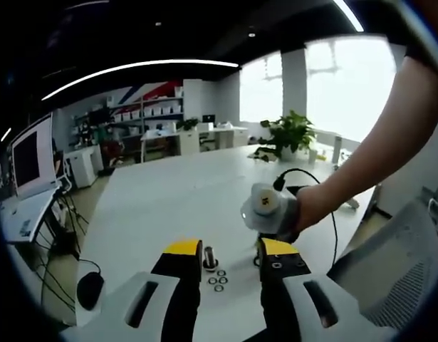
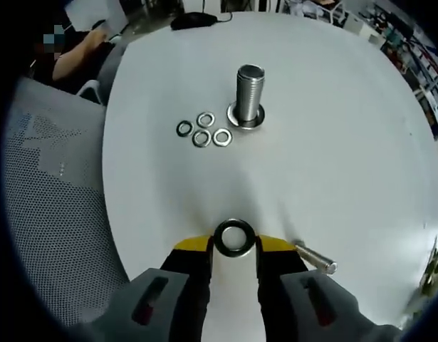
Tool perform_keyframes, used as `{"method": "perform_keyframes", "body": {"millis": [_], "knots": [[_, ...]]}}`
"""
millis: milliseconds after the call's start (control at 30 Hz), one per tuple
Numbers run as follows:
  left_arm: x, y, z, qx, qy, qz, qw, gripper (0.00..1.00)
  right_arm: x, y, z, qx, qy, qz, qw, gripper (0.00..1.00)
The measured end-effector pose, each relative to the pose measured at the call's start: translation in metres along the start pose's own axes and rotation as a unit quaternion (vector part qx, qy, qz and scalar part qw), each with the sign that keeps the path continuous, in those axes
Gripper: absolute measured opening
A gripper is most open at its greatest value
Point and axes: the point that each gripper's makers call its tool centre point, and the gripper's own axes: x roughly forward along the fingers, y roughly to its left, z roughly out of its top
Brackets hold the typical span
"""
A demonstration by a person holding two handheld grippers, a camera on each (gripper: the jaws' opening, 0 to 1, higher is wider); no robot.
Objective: Place the washer onto the threaded stud by aligning its center hole with the stud, sliding it down to the base, and recovering from edge contact or off-axis alignment until the washer reaches the visible bottom stop.
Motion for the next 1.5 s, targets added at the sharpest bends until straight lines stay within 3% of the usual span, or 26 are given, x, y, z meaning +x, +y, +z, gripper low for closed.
{"method": "perform_keyframes", "body": {"millis": [233,433,1500], "knots": [[0.000,0.001,0.000,-0.002,0.001,0.003,1.0000,0.30,0.002,0.000,0.000,-0.018,0.033,-0.001,0.9993,0.25],[0.000,0.001,-0.001,-0.003,0.001,0.003,1.0000,0.30,0.001,0.000,-0.001,-0.015,0.035,-0.004,0.9993,0.24],[0.006,-0.011,-0.014,0.009,0.037,-0.021,0.9991,0.32,0.000,0.000,0.000,-0.015,0.001,-0.009,0.9999,0.22]]}}
